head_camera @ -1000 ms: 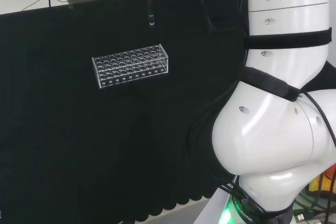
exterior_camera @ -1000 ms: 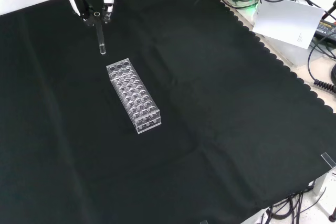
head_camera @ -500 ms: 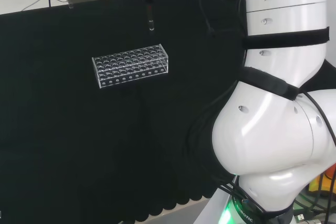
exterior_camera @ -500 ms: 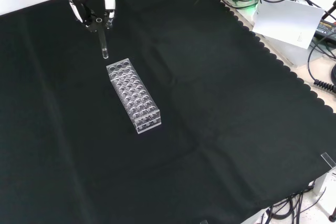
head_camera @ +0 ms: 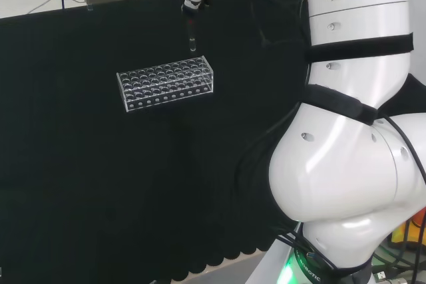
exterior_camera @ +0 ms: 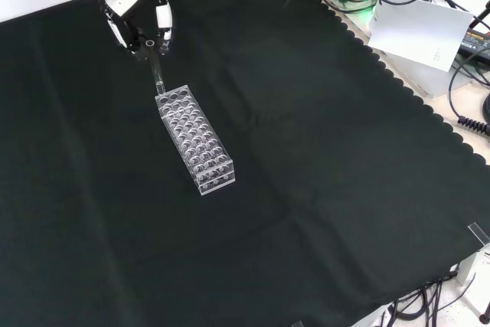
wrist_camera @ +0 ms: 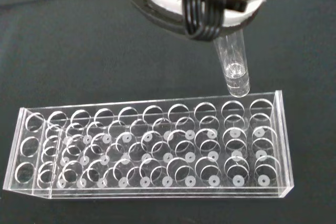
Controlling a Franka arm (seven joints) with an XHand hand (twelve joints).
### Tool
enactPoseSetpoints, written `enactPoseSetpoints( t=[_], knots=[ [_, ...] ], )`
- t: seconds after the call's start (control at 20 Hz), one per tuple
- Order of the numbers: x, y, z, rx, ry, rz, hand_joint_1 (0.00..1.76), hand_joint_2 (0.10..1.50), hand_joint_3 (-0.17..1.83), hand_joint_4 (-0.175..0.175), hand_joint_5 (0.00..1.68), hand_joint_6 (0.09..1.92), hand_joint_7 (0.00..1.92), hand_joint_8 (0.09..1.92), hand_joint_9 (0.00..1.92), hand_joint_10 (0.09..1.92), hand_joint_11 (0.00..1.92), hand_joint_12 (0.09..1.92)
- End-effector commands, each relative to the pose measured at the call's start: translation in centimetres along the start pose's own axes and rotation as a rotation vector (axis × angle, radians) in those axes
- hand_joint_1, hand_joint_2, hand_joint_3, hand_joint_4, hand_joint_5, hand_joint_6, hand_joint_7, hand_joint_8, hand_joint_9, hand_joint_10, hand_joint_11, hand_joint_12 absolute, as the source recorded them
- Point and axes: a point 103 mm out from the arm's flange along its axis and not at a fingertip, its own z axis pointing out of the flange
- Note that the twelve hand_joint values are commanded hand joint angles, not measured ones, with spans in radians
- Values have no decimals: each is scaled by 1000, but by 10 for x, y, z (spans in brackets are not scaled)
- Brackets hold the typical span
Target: Put the test tube back in the rack.
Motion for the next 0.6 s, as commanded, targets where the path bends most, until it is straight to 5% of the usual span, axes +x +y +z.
enactPoseSetpoints(
  t=[0.05,0.6],
  knots=[
    [0,1,5,7,11,-3,1432,707,488,-175,1283,375,1378,753,1512,87,1155,980],
    [5,7,24,32,23,-10,1432,707,488,-175,1283,375,1378,753,1513,87,1155,980]
  ],
)
